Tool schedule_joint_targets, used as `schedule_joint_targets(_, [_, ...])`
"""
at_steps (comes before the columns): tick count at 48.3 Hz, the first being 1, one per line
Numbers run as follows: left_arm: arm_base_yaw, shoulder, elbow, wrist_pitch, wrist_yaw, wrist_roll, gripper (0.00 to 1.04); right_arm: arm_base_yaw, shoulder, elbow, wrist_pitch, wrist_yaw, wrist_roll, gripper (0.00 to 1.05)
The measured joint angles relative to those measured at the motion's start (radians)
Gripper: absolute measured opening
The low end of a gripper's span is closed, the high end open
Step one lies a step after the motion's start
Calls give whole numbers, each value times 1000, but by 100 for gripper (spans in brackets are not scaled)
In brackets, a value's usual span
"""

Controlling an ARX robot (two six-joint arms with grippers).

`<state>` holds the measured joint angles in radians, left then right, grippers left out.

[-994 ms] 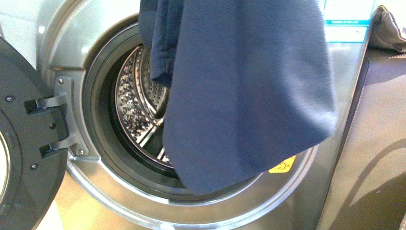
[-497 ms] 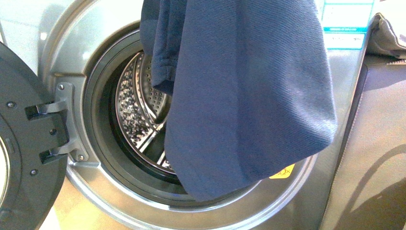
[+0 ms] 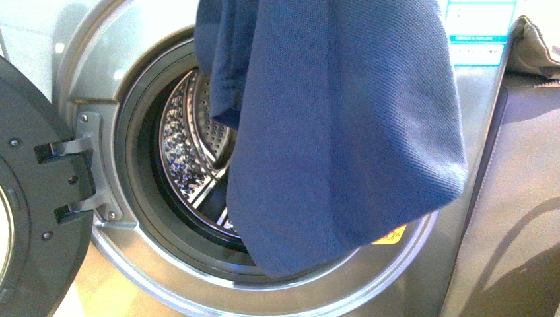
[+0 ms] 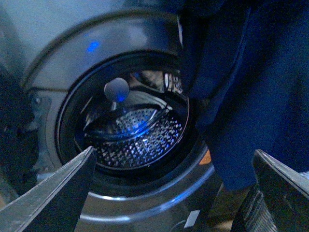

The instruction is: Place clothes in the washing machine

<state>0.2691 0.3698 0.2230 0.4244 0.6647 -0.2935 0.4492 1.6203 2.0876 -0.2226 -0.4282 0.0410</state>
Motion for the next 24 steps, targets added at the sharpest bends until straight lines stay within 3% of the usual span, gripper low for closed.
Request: schedule_joint_targets(24, [-151,267,406,52,84,5,98,0,0,0,0,0,0,9])
